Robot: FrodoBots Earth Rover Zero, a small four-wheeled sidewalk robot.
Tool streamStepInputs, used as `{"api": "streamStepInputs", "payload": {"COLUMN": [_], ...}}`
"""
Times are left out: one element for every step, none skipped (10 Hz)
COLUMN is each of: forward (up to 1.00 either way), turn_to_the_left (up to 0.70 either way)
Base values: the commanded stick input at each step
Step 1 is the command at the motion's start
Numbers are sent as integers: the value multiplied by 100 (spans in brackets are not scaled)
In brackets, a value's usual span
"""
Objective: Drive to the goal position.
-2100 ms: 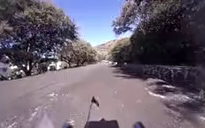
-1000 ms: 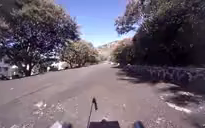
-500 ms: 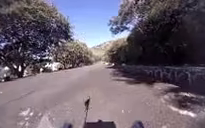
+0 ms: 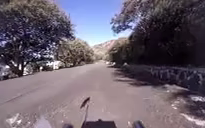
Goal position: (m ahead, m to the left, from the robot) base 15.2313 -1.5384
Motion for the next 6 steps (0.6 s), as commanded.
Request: {"api": "streamStepInputs", "payload": {"forward": [50,50,50,50,50,50], "turn_to_the_left": [0,0,0,0,0,0]}}
